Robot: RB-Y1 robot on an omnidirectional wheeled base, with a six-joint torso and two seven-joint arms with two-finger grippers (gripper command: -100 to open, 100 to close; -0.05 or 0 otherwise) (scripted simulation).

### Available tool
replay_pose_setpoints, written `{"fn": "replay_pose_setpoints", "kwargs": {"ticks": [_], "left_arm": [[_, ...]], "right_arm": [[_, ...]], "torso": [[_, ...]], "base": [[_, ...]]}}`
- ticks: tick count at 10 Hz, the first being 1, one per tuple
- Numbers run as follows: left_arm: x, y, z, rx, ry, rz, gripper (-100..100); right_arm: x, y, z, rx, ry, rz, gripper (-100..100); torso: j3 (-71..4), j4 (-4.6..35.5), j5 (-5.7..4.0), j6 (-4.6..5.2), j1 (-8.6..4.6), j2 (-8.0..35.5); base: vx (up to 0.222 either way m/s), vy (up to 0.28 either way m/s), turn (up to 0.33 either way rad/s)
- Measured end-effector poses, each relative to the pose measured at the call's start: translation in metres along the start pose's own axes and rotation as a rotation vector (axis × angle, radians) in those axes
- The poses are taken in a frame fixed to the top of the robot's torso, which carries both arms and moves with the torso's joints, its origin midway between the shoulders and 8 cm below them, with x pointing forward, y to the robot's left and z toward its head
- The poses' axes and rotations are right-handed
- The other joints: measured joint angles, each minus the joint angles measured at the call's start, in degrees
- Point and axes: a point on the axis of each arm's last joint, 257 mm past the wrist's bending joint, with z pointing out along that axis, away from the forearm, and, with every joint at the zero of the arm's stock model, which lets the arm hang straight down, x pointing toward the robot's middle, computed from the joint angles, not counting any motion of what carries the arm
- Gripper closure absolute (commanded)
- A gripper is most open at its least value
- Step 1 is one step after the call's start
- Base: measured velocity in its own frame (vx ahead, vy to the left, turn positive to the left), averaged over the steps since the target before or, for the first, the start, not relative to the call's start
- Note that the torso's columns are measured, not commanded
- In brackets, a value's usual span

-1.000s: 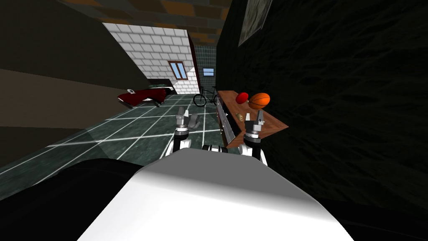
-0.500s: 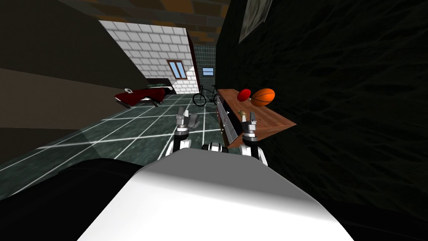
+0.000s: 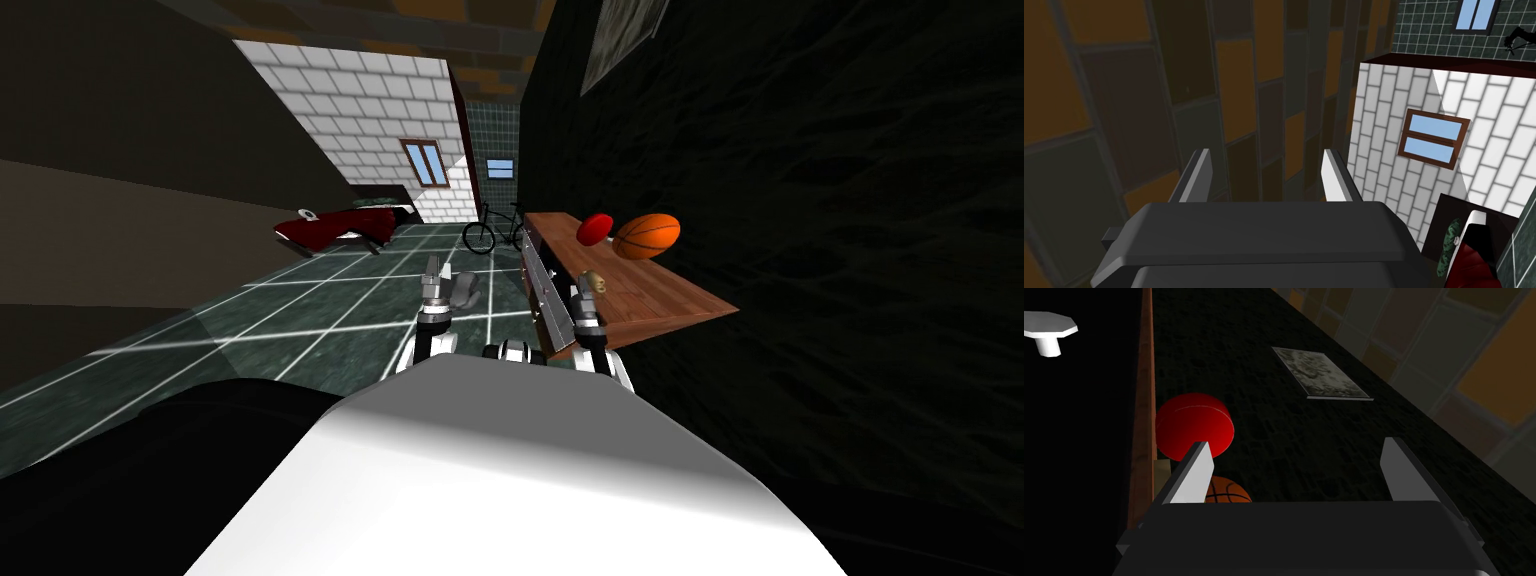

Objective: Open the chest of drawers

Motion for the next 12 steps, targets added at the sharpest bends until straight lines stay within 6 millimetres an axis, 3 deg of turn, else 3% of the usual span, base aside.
{"fn": "replay_pose_setpoints", "kwargs": {"ticks": [4,11,12], "left_arm": [[0.000,0.000,0.000,0.000,0.000,0.000,0],[0.000,0.000,0.000,0.000,0.000,0.000,0],[0.000,0.000,0.000,0.000,0.000,0.000,0]], "right_arm": [[0.008,-0.043,-0.002,0.122,0.039,-0.084,-100],[0.022,-0.146,-0.028,0.401,0.119,-0.288,-100],[0.021,-0.154,-0.034,0.425,0.126,-0.309,-100]], "torso": [[-0.2,-0.1,0.06,-0.01,0.16,-0.3],[-0.1,0.0,0.01,-0.01,0.05,-0.1],[0.0,0.0,0.02,0.01,0.00,0.0]], "base": [[0.065,0.058,0.004],[0.083,0.077,0.004],[0.058,0.056,0.004]]}}
